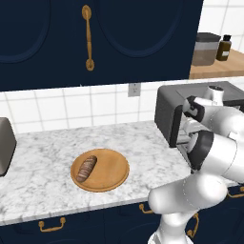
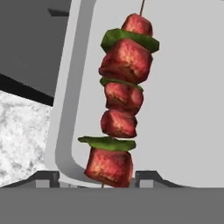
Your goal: Pick up the kebab skewer and baguette bread, and place them inside the toaster oven. Close the toaster oven door and start by setting the timer.
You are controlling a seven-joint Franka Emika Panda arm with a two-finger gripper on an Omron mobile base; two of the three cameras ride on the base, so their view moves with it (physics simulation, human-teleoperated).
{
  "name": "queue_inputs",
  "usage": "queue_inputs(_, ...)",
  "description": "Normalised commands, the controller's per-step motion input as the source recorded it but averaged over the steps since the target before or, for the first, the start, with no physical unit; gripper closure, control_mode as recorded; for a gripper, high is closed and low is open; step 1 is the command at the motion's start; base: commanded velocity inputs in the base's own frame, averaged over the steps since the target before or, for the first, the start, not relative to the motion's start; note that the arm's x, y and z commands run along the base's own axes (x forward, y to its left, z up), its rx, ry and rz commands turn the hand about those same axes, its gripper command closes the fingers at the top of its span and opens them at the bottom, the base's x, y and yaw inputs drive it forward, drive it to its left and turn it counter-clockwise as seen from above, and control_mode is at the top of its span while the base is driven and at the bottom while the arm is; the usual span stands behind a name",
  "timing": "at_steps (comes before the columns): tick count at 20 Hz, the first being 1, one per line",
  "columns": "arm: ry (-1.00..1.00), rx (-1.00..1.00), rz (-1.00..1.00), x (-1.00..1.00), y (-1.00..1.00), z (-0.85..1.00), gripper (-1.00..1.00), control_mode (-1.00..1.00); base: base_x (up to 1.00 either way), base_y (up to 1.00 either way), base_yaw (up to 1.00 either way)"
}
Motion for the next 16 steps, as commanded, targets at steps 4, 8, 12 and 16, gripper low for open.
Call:
queue_inputs(4,-0.01,0.0,0.0,-0.65,0.0,-0.41,-1.0,-1.0,0.0,0.0,0.0)
queue_inputs(8,0.0,0.0,0.0,-0.69,-0.02,-0.32,-1.0,-1.0,0.0,0.0,0.0)
queue_inputs(12,-0.02,0.0,-0.01,-0.45,-0.03,0.22,-1.0,-1.0,0.0,0.0,0.0)
queue_inputs(16,-0.14,0.0,-0.04,-0.85,0.06,0.94,-1.0,-1.0,0.0,0.0,0.0)
